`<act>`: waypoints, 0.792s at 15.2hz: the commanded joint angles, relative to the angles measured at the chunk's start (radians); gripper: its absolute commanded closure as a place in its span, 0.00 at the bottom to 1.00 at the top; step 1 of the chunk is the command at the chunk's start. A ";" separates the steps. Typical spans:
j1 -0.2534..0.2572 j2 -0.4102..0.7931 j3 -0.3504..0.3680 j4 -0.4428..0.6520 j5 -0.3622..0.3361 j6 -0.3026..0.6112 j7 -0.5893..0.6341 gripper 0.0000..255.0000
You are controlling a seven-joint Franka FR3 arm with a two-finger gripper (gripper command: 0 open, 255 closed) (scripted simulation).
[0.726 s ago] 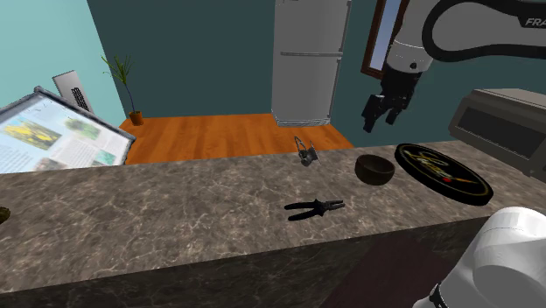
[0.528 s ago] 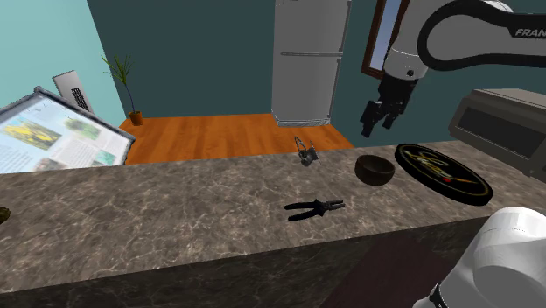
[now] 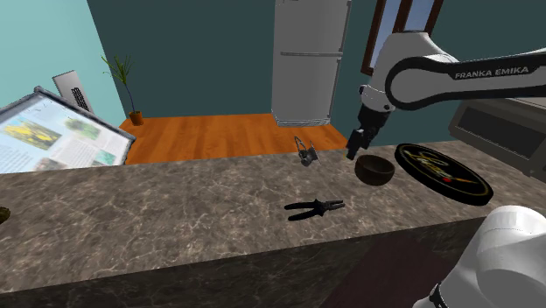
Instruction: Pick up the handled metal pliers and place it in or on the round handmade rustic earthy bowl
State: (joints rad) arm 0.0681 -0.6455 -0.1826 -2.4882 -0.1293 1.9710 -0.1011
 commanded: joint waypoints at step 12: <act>0.146 0.393 -0.185 -0.100 0.095 0.449 -0.428 0.00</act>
State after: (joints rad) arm 0.1978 -0.2914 -0.3564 -2.5867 -0.0530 2.3838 -0.4894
